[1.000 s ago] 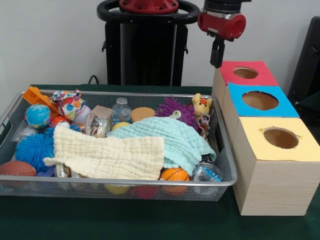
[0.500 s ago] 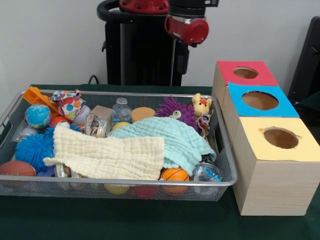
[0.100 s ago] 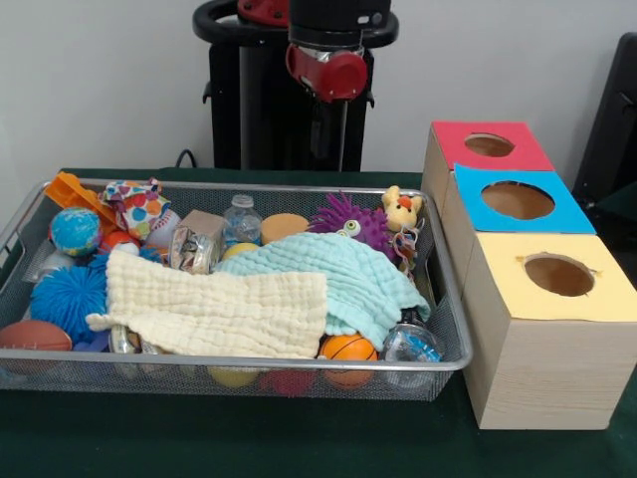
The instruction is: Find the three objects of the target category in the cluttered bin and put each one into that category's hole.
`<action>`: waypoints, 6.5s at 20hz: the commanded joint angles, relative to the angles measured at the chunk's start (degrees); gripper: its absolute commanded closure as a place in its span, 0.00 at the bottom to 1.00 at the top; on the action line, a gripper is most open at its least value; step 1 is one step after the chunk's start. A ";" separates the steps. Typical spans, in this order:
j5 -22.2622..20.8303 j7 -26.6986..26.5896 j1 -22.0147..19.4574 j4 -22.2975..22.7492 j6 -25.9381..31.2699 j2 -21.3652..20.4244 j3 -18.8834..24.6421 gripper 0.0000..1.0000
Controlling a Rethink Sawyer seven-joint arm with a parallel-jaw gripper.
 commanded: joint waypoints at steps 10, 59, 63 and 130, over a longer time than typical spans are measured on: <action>-3.86 2.49 -0.58 -4.13 -3.49 3.84 6.83 0.00; -4.92 5.42 1.12 -2.79 -16.43 17.70 12.14 0.00; -5.70 4.88 -0.68 -2.41 -15.11 17.23 13.37 0.00; -0.44 8.53 12.47 1.26 6.97 -2.16 3.44 1.00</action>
